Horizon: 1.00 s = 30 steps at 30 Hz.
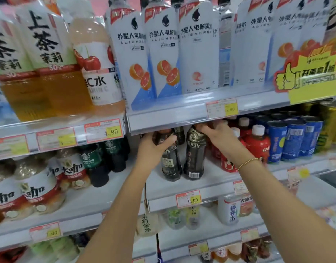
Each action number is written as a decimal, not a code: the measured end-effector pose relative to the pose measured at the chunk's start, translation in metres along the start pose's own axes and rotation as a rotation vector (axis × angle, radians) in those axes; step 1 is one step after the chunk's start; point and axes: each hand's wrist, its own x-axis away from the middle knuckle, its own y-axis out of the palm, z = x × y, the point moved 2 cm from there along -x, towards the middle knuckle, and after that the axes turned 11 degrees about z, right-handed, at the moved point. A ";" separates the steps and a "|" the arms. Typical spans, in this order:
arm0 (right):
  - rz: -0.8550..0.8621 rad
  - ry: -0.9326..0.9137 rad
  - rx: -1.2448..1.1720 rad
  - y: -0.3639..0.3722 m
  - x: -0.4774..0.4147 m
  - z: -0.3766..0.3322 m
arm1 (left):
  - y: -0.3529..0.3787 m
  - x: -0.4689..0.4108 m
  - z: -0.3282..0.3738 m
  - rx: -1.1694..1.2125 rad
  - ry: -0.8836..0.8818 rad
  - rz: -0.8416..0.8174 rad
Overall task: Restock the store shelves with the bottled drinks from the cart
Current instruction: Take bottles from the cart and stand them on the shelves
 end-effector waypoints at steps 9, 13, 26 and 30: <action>0.004 0.002 -0.024 0.035 0.007 0.039 | 0.016 0.006 -0.044 0.036 -0.127 -0.100; 0.137 -0.008 0.075 0.035 0.025 0.055 | 0.021 0.019 -0.068 -0.015 -0.248 -0.145; 0.098 0.102 0.203 0.035 0.038 0.070 | 0.012 0.025 -0.073 -0.023 -0.250 -0.190; 0.036 0.135 0.353 0.037 0.043 0.078 | 0.011 0.027 -0.075 -0.047 -0.269 -0.157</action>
